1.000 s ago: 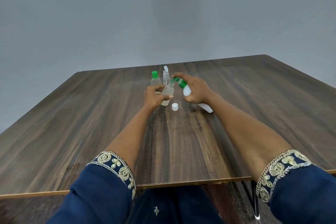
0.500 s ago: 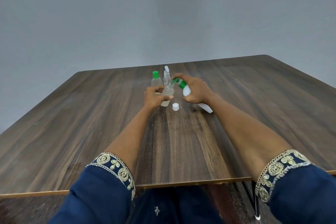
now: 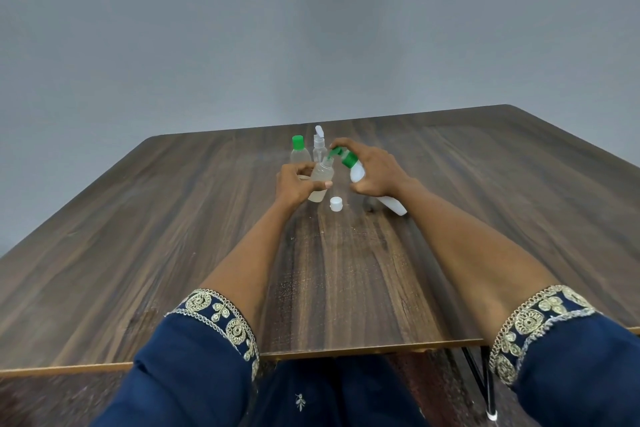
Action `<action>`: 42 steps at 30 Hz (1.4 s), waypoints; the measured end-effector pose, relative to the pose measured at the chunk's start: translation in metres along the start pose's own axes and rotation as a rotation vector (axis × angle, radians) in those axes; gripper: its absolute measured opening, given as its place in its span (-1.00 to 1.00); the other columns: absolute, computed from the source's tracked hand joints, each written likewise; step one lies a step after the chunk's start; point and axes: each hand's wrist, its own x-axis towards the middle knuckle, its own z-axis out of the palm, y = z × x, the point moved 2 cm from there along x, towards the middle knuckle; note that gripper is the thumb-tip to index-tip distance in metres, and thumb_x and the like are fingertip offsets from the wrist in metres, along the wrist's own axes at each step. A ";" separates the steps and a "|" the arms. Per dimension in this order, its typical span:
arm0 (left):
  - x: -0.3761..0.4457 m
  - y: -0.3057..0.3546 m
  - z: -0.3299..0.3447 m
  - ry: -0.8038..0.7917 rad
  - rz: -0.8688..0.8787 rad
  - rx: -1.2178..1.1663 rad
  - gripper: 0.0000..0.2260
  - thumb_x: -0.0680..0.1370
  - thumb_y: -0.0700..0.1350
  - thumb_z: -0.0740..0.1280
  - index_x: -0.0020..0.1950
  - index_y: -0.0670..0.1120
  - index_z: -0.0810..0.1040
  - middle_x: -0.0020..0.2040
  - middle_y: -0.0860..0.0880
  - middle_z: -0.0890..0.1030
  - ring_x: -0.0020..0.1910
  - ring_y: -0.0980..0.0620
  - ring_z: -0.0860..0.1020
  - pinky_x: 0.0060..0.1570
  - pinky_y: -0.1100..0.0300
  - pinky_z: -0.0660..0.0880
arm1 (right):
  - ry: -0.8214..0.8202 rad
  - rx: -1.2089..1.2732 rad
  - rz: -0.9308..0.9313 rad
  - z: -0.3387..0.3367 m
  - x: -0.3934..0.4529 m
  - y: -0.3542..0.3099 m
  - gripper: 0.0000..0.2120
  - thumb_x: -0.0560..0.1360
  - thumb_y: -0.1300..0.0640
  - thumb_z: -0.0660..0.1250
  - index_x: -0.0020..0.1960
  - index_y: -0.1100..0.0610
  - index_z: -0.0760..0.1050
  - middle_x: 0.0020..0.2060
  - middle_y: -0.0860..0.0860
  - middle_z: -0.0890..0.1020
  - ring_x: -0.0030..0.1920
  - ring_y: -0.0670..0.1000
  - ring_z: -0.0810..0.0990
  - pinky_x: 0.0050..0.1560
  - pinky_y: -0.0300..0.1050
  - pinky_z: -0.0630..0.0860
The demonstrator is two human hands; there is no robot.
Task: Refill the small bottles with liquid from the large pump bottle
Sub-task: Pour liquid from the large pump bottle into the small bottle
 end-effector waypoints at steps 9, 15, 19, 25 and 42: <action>0.001 -0.005 0.002 0.006 -0.014 0.006 -0.56 0.26 -0.13 0.58 0.10 -0.14 0.62 -0.02 -0.07 0.65 0.00 -0.02 0.59 0.08 0.08 0.53 | 0.017 0.000 0.010 0.001 0.002 0.000 -0.30 0.23 0.08 0.29 0.38 -0.06 0.32 -0.07 -0.03 0.55 -0.23 0.03 0.45 -0.26 -0.13 0.41; 0.005 -0.005 0.000 0.006 -0.012 0.008 -0.57 0.26 -0.15 0.58 0.10 -0.13 0.62 -0.01 -0.11 0.65 -0.03 -0.02 0.59 0.06 0.08 0.53 | 0.013 -0.002 -0.002 0.001 0.002 0.000 -0.28 0.23 0.09 0.31 0.40 -0.07 0.31 -0.03 0.00 0.59 -0.22 0.02 0.45 -0.26 -0.15 0.40; 0.006 -0.007 0.001 -0.004 -0.004 0.030 -0.55 0.24 -0.15 0.59 0.10 -0.14 0.62 -0.01 -0.10 0.65 -0.02 -0.01 0.59 0.05 0.11 0.52 | 0.028 -0.006 0.008 0.001 0.002 -0.004 -0.34 0.21 0.07 0.27 0.33 0.02 0.37 -0.07 0.02 0.58 -0.23 0.05 0.45 -0.25 -0.15 0.37; 0.007 -0.005 0.004 -0.006 -0.002 0.007 -0.56 0.26 -0.15 0.58 0.11 -0.17 0.61 0.00 -0.10 0.65 0.00 -0.02 0.58 0.05 0.12 0.51 | 0.038 -0.003 0.017 -0.001 0.002 0.000 -0.32 0.23 0.09 0.29 0.37 -0.05 0.34 -0.07 -0.02 0.57 -0.22 0.05 0.47 -0.25 -0.18 0.33; 0.009 -0.007 0.008 -0.006 -0.002 0.001 -0.53 0.26 -0.13 0.58 0.13 -0.17 0.61 0.04 -0.09 0.64 0.03 -0.02 0.58 0.08 0.10 0.51 | 0.046 0.015 0.017 0.000 0.003 0.004 -0.33 0.22 0.06 0.30 0.34 -0.04 0.36 -0.06 0.01 0.60 -0.22 0.04 0.47 -0.23 -0.09 0.46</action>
